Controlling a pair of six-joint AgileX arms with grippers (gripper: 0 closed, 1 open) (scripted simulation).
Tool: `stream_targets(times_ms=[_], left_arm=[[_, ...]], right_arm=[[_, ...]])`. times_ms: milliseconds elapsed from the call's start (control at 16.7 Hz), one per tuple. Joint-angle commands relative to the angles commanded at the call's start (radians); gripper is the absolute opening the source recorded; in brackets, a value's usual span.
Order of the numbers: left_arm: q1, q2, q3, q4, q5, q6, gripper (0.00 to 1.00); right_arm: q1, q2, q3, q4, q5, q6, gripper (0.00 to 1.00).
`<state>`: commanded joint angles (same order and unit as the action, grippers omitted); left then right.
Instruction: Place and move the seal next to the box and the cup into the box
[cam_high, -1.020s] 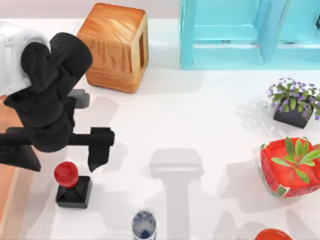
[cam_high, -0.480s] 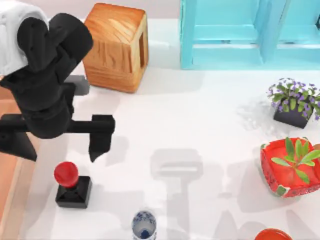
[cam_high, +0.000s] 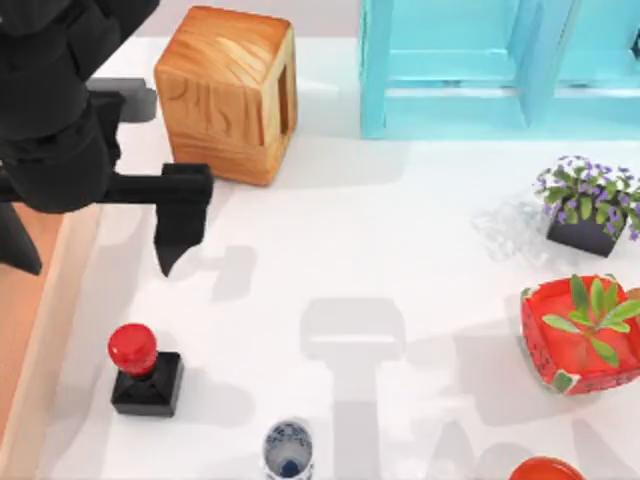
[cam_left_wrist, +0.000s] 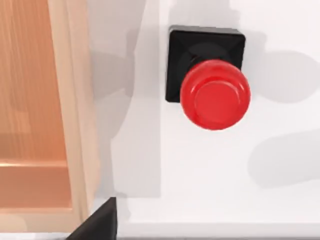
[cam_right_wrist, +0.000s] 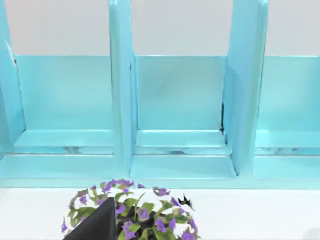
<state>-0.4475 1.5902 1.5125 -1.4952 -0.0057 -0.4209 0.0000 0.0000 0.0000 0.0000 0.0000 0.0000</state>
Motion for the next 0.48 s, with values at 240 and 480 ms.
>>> stream_targets(times_ms=[240, 480], left_arm=[[-0.003, 0.004, -0.004, 0.004, 0.000, -0.002, 1.00], [-0.102, 0.035, -0.040, 0.054, -0.007, -0.096, 1.00]], right_arm=[[0.000, 0.000, 0.000, 0.000, 0.000, 0.000, 1.00], [0.000, 0.000, 0.000, 0.000, 0.000, 0.000, 1.00]])
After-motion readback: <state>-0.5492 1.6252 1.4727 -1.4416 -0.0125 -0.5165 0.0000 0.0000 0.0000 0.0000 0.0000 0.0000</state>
